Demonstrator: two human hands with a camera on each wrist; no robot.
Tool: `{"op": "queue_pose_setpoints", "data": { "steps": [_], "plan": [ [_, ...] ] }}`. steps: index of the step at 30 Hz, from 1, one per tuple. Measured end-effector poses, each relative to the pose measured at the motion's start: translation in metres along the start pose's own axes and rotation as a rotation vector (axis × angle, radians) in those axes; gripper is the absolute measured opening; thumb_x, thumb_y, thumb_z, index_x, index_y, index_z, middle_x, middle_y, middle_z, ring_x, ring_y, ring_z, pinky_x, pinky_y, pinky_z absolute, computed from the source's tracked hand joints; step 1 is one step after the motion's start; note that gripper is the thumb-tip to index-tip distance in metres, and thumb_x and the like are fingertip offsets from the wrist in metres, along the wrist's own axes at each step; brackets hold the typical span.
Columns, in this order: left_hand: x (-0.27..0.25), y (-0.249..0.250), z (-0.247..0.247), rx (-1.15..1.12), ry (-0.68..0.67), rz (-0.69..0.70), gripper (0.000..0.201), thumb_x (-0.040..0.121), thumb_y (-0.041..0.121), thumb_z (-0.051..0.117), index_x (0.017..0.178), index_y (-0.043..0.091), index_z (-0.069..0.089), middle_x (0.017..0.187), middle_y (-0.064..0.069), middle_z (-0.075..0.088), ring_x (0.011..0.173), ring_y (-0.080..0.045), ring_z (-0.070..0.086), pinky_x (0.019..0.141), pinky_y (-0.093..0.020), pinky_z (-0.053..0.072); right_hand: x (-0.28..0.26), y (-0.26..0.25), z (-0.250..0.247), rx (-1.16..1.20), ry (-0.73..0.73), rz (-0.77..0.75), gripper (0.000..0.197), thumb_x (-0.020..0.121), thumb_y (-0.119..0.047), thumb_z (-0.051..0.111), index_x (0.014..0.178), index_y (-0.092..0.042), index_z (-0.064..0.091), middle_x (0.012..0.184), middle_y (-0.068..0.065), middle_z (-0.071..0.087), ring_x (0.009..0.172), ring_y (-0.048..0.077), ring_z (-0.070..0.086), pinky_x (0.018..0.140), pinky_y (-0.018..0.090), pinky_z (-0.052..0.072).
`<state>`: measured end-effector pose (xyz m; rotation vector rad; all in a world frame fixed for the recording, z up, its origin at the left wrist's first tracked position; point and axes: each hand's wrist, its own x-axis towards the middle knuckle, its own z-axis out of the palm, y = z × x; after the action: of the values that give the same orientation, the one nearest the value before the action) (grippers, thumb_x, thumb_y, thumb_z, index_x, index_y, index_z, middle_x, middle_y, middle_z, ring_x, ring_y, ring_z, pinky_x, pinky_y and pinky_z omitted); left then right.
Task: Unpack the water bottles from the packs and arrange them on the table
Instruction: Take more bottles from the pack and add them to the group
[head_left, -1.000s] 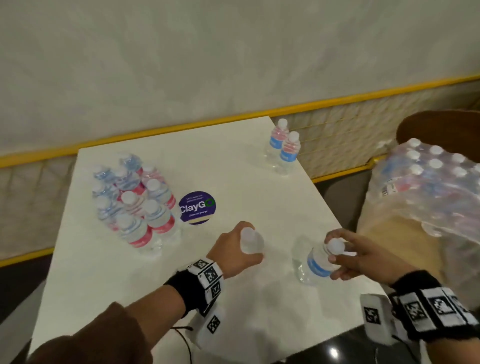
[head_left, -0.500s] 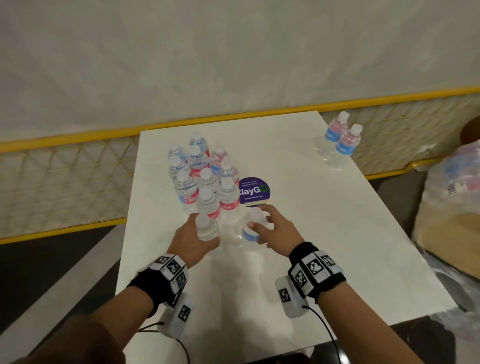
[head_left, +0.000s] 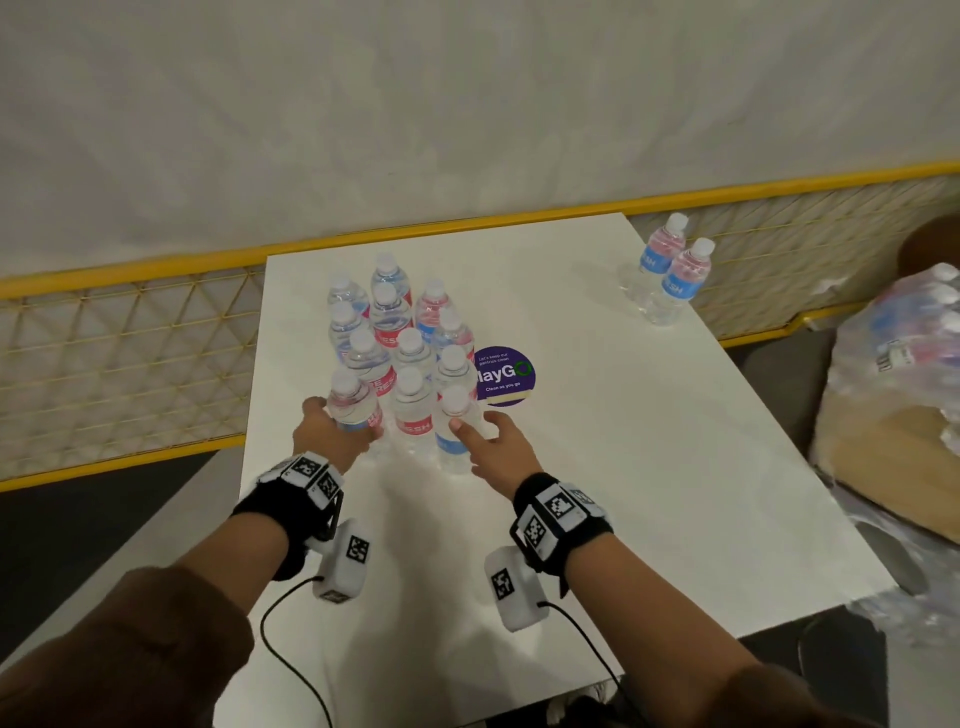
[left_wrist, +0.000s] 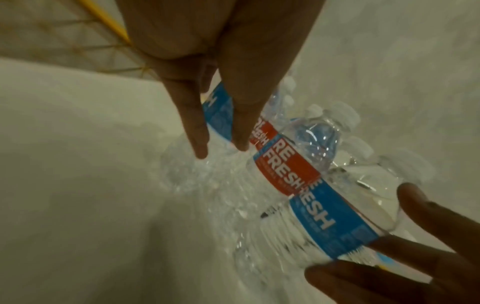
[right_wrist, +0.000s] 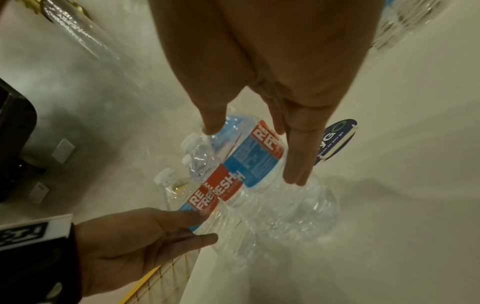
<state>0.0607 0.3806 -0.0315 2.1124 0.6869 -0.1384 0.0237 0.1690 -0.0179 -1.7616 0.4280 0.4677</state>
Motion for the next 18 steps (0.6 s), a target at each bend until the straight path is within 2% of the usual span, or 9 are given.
{"op": "queue_pose_setpoints", "data": {
  "steps": [3,5,7,9,10,12,13,15,18],
  "plan": [
    [-0.008,-0.015,0.014,-0.002,-0.042,-0.093,0.081,0.077,0.017,0.076,0.141,0.004,0.028,0.135,-0.020,0.050,0.120,-0.034,0.053,0.104,-0.044,0.042,0.006,0.005,-0.002,0.005,-0.035,-0.025,0.094,0.063,-0.067,0.063,0.141,-0.023,0.032,0.128,0.012,0.057,0.114,0.027,0.057,0.100,0.046,0.047],
    [-0.026,-0.020,0.026,0.163,-0.136,-0.114,0.053,0.095,0.032,0.051,0.143,0.016,0.035,0.146,-0.008,0.042,0.131,-0.027,0.044,0.111,-0.035,0.032,0.005,0.012,-0.014,-0.011,-0.076,-0.021,0.083,0.071,-0.057,0.066,0.140,-0.024,0.033,0.126,0.012,0.059,0.111,0.025,0.059,0.098,0.045,0.048],
    [-0.053,-0.016,0.043,0.406,-0.375,-0.045,0.042,0.101,0.038,0.033,0.140,0.025,0.043,0.145,0.003,0.045,0.133,-0.019,0.043,0.107,-0.025,0.031,0.005,0.023,-0.036,-0.002,-0.099,0.000,0.064,0.080,-0.042,0.067,0.135,-0.023,0.040,0.119,0.011,0.062,0.100,0.024,0.062,0.096,0.044,0.051],
    [-0.076,-0.003,0.066,0.355,-0.585,-0.099,0.040,0.100,0.031,0.040,0.136,0.016,0.048,0.133,-0.002,0.057,0.120,-0.018,0.055,0.098,-0.023,0.039,0.002,0.037,-0.069,0.053,-0.087,0.022,0.050,0.084,-0.029,0.067,0.128,-0.016,0.047,0.106,0.009,0.064,0.092,0.023,0.062,0.093,0.040,0.052],
    [-0.085,0.006,0.081,0.317,-0.691,-0.139,0.036,0.097,0.025,0.048,0.129,0.010,0.054,0.117,-0.007,0.064,0.102,-0.019,0.064,0.087,-0.025,0.048,-0.001,0.044,-0.088,0.086,-0.066,0.028,0.045,0.085,-0.023,0.067,0.126,-0.012,0.050,0.098,0.008,0.064,0.090,0.023,0.061,0.089,0.037,0.052],
    [-0.105,0.030,0.116,0.320,-0.772,-0.081,0.010,0.090,0.012,0.059,0.098,0.007,0.062,0.081,-0.007,0.064,0.061,-0.013,0.064,0.055,-0.022,0.050,-0.006,0.058,-0.131,0.142,-0.001,0.043,0.035,0.087,-0.013,0.064,0.120,-0.007,0.054,0.088,0.007,0.062,0.086,0.022,0.059,0.080,0.031,0.051],
    [-0.115,0.048,0.134,0.327,-0.801,-0.037,0.003,0.088,0.010,0.060,0.085,0.011,0.059,0.074,-0.005,0.060,0.052,-0.011,0.060,0.048,-0.020,0.046,-0.009,0.065,-0.156,0.165,0.042,0.052,0.031,0.087,-0.011,0.063,0.117,-0.007,0.055,0.085,0.006,0.061,0.082,0.022,0.059,0.075,0.028,0.051],
    [-0.131,0.084,0.176,0.353,-0.854,0.147,0.015,0.087,0.009,0.060,0.077,0.017,0.053,0.073,-0.003,0.058,0.052,-0.012,0.058,0.048,-0.021,0.043,-0.012,0.079,-0.203,0.200,0.127,0.081,0.024,0.087,-0.008,0.062,0.111,-0.008,0.056,0.080,0.005,0.060,0.074,0.018,0.058,0.070,0.025,0.049],
    [-0.162,0.147,0.240,0.351,-0.883,0.453,0.010,0.086,0.015,0.062,0.079,0.021,0.057,0.082,0.000,0.061,0.068,-0.018,0.059,0.060,-0.023,0.045,-0.021,0.101,-0.274,0.252,0.274,0.109,0.020,0.087,-0.005,0.061,0.106,-0.008,0.056,0.079,0.005,0.060,0.071,0.017,0.058,0.068,0.025,0.048]
  ]
}}
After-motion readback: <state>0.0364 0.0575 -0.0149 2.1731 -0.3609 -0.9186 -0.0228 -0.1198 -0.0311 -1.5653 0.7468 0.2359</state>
